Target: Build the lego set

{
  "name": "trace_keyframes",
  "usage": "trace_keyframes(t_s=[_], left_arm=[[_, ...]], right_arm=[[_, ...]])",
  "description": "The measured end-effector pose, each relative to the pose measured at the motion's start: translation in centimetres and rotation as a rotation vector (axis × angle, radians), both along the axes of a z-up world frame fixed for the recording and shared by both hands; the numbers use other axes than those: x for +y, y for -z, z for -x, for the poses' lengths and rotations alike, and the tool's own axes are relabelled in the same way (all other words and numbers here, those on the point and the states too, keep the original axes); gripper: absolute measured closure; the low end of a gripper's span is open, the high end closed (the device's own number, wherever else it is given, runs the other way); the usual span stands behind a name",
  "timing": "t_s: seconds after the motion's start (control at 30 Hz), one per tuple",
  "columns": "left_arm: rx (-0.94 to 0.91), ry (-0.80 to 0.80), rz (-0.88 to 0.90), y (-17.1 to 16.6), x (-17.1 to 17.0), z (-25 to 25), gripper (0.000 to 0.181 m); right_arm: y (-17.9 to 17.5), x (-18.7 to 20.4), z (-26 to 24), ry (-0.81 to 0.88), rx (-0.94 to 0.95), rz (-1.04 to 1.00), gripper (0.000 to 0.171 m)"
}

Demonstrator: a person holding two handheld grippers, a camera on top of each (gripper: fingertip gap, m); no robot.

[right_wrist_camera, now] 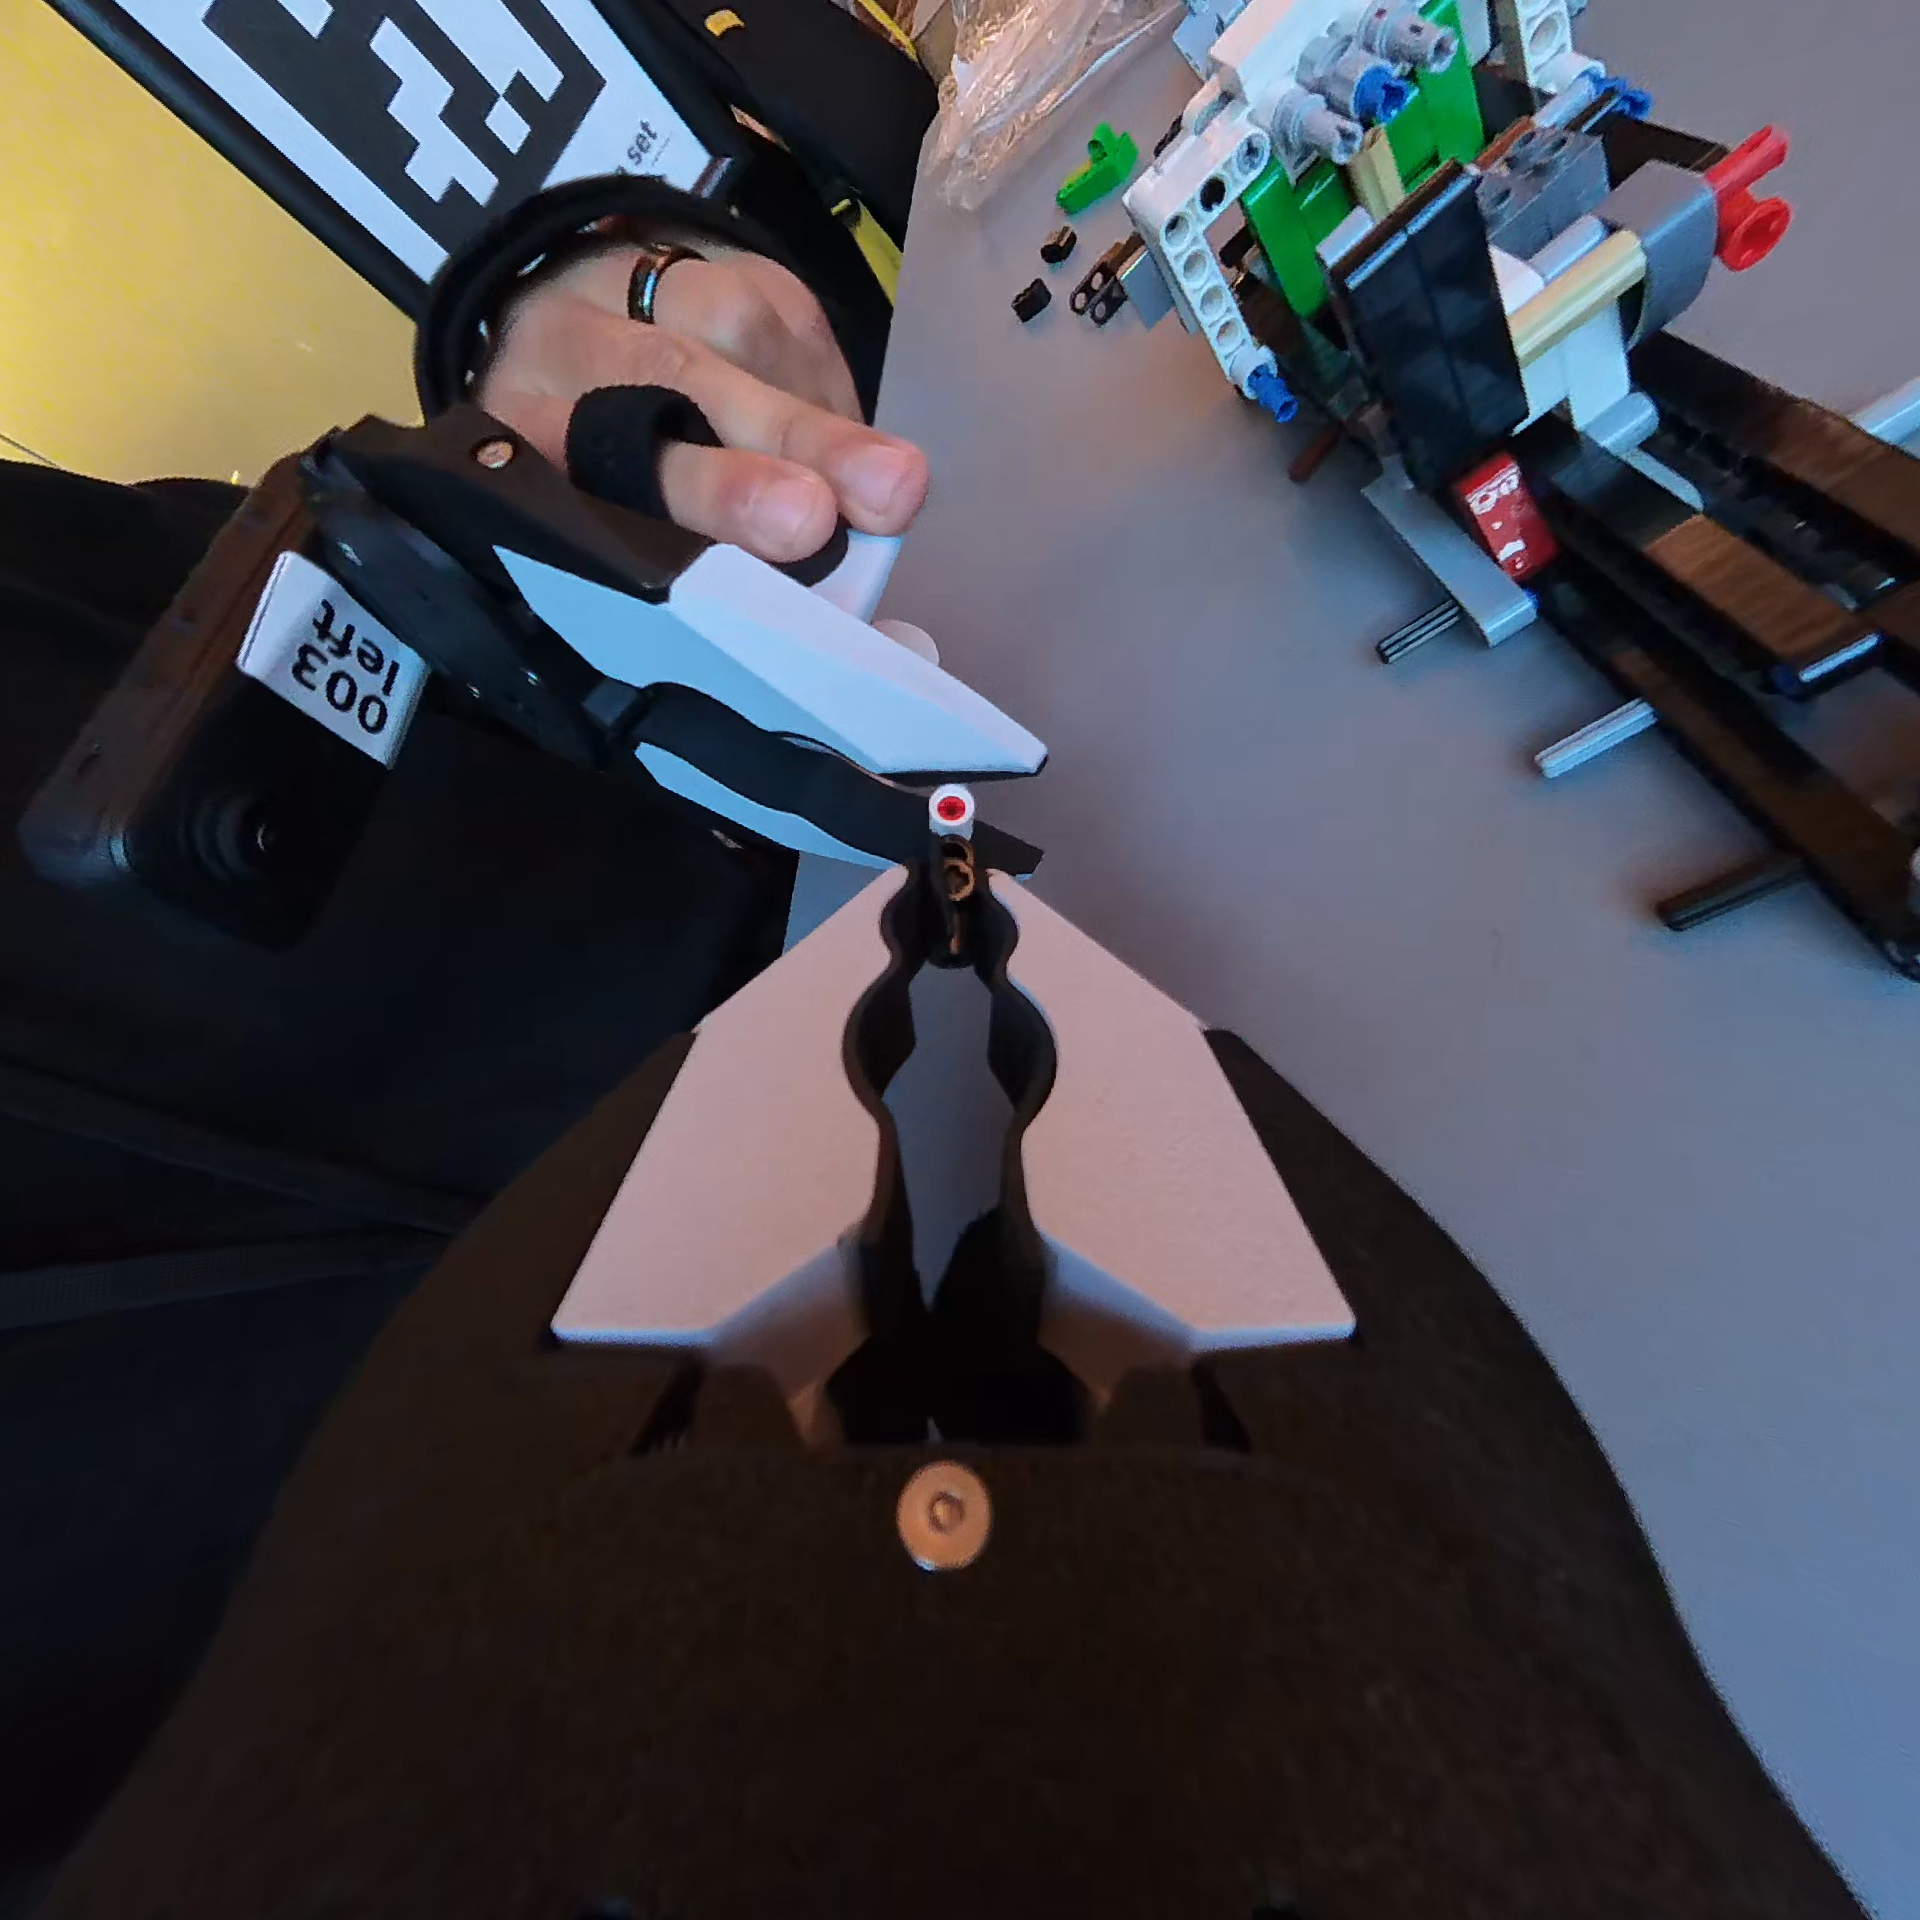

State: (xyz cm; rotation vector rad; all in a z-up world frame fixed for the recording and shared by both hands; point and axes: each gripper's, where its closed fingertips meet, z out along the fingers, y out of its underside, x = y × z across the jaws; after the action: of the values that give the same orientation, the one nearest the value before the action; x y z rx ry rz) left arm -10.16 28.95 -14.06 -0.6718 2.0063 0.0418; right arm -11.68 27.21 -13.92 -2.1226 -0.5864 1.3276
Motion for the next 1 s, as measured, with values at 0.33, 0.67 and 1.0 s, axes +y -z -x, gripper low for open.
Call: trace_keyframes(t_s=[0.33, 0.67, 1.0], left_arm=[[0.055, 0.022, -0.096, 0.3, -0.2, 0.4, 0.163], [-0.002, 0.018, -0.052, 0.3, -0.3, 0.3, 0.161], [-0.097, -0.045, 0.084, -0.8, 0.7, -0.3, 0.161]], right_arm=[[0.2, -0.2, 0.3, -0.019, -0.017, -0.010, 0.165], [0.2, -0.2, 0.2, -0.017, 0.005, 0.012, 0.165], [-1.0, 0.7, -0.3, 0.023, 0.015, -0.096, 0.162]])
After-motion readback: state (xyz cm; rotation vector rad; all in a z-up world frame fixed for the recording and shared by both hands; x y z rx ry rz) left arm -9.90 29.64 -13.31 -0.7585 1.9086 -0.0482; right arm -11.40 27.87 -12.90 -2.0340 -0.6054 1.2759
